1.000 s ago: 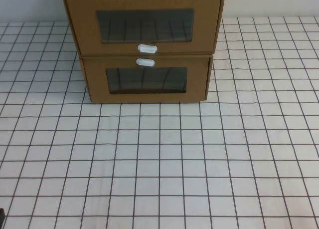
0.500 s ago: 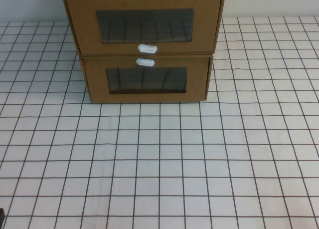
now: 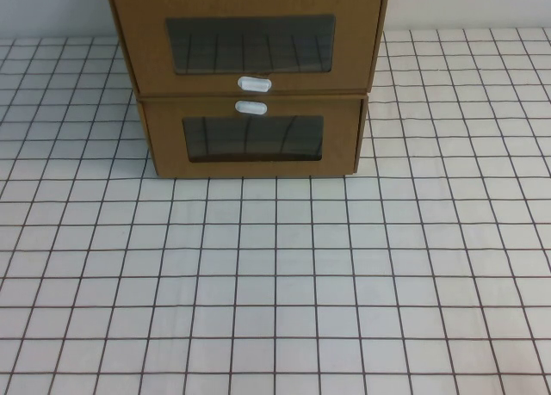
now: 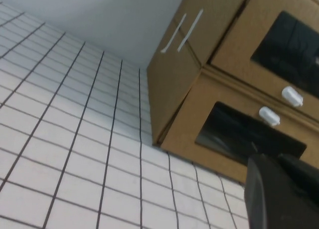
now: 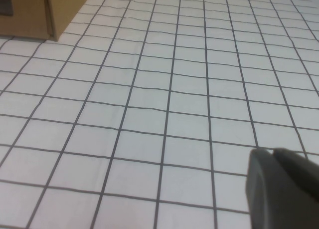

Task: Open the shoe box
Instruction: 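Pull the top drawer of the cardboard box fully open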

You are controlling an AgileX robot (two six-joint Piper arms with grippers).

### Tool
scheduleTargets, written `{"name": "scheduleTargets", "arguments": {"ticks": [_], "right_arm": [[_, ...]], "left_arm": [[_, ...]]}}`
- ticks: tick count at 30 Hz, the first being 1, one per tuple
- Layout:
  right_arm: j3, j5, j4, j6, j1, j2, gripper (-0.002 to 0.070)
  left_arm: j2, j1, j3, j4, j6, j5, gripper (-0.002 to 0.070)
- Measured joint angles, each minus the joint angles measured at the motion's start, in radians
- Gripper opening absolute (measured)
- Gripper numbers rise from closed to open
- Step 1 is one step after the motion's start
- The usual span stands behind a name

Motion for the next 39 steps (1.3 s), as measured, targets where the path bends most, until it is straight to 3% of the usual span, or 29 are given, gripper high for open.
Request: {"name": "scheduleTargets", "arguments": {"ticks": [7, 14, 21, 29, 39], "right_arm": [[0.000, 0.000, 0.000, 0.000, 0.000, 0.000, -0.0013], [0.000, 0.000, 0.000, 0.000, 0.000, 0.000, -0.0013], [0.000, 0.000, 0.000, 0.000, 0.000, 0.000, -0.0014], [0.000, 0.000, 0.000, 0.000, 0.000, 0.000, -0.0013], [0.000, 0.000, 0.000, 0.000, 0.000, 0.000, -0.0014]], "left_arm": [[0.000, 0.000, 0.000, -0.047, -0.005, -0.060, -0.0002], [0.192, -0.014, -0.228, -0.065, 0.076, 0.192, -0.0002], [0.619, -0.016, -0.691, -0.083, 0.346, 0.490, -0.0002], [1.132, -0.016, -1.235, -0.271, 0.706, 0.676, -0.0002], [1.689, -0.016, -1.932, -0.324, 0.751, 0.905, -0.0002]]}}
